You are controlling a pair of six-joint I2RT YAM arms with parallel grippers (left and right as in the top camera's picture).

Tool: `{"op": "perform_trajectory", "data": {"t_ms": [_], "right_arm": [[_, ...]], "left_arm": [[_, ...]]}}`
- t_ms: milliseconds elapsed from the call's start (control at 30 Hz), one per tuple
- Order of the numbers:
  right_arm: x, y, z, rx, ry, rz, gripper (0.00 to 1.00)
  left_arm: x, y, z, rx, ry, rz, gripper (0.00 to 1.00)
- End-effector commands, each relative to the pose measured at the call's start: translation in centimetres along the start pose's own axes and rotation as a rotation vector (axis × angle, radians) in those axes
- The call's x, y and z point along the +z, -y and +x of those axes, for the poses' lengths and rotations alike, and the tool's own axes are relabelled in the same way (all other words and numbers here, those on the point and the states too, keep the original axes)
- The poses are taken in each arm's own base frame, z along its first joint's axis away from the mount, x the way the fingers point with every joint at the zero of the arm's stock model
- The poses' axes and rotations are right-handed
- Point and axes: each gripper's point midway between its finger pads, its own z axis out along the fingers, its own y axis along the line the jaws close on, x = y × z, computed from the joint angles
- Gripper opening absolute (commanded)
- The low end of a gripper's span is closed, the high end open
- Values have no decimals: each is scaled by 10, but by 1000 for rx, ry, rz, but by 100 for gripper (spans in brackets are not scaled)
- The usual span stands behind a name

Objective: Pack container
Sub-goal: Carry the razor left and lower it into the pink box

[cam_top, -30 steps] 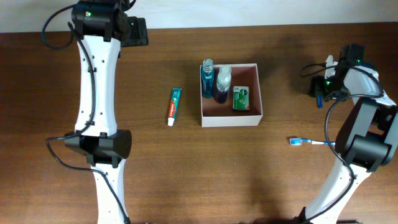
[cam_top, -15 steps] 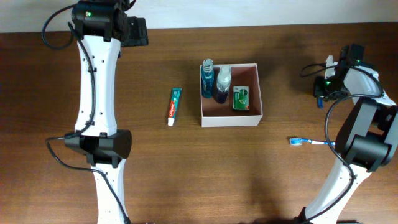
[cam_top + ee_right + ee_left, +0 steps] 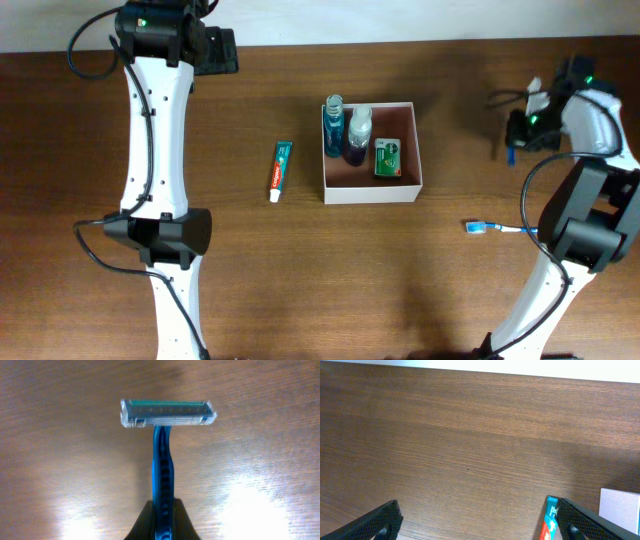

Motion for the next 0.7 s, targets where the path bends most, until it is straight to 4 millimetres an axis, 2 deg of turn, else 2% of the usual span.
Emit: {"op": "perform_trajectory", "data": {"t_ms": [0, 100, 167, 267, 400, 667], "right_arm": [[-54, -43, -38, -28, 130, -200, 4], [-95, -75, -43, -53, 156, -314, 4], [-115, -94, -38, -70, 147, -354, 4], [-133, -121, -26, -107, 115, -371, 4], [-138, -159, -4, -194, 42, -388, 4], [-123, -212, 34, -325, -83, -315, 4]], "left_arm": [[-8, -1, -4, -17, 19, 11, 99], [-8, -1, -3, -16, 19, 11, 99], [-8, -1, -4, -17, 19, 11, 99], [-8, -1, -4, -17, 19, 11, 99], [-8, -1, -4, -17, 19, 11, 99], [-8, -1, -3, -16, 19, 11, 100]]}}
